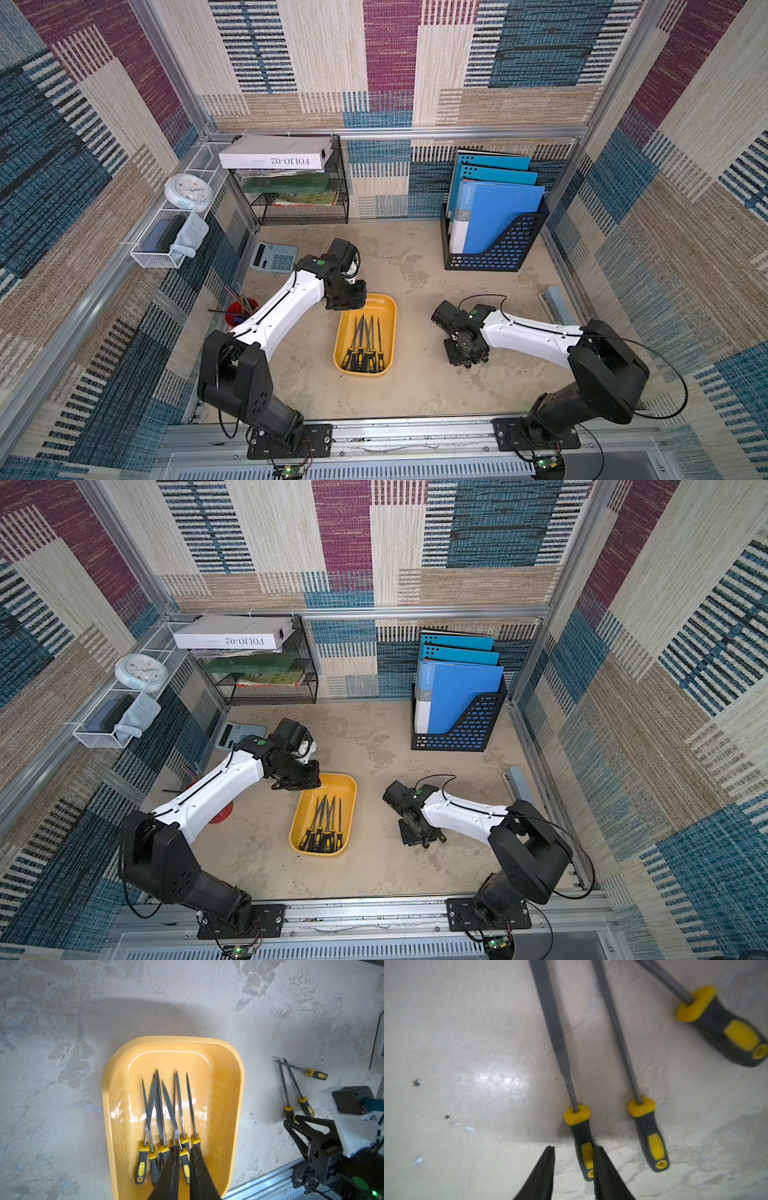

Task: Put the file tool into the storage box
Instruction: Pick up the file tool from the center of the board.

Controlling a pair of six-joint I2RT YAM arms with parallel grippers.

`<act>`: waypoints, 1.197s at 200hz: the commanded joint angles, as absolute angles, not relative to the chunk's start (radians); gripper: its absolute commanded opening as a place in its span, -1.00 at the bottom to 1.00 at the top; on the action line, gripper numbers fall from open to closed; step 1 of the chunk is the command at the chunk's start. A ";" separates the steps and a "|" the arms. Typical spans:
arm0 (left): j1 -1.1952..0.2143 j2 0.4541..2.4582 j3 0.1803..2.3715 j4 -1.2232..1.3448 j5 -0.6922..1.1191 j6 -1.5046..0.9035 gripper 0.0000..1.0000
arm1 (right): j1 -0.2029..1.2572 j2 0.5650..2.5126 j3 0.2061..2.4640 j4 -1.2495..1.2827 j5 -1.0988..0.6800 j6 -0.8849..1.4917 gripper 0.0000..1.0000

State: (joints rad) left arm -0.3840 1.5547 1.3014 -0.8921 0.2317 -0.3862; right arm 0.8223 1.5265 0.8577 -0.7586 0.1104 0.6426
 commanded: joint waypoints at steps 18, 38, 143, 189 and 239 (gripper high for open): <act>-0.383 1.545 1.301 -0.907 0.239 -0.392 -0.68 | 0.828 1.484 0.849 -0.766 0.041 0.677 -0.02; -0.383 1.546 1.296 -0.907 0.241 -0.395 -0.67 | 0.828 1.474 0.836 -0.778 0.056 0.675 0.01; -0.382 1.526 1.287 -0.906 0.235 -0.410 -0.67 | 0.828 1.590 0.815 -0.701 0.061 0.640 -0.60; -0.373 1.503 1.273 -0.881 0.319 -0.423 -0.60 | 0.859 1.485 0.844 -0.745 0.035 0.641 -0.82; -0.381 1.451 1.115 -0.613 0.647 -0.650 -0.06 | 0.946 1.335 0.869 -0.642 -0.134 0.735 -0.82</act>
State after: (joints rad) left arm -0.3740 1.4776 1.1782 -0.7879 0.4496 -0.4976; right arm 0.9115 1.3689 0.8577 -0.7071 -0.0406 0.6720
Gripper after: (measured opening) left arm 0.446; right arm 0.186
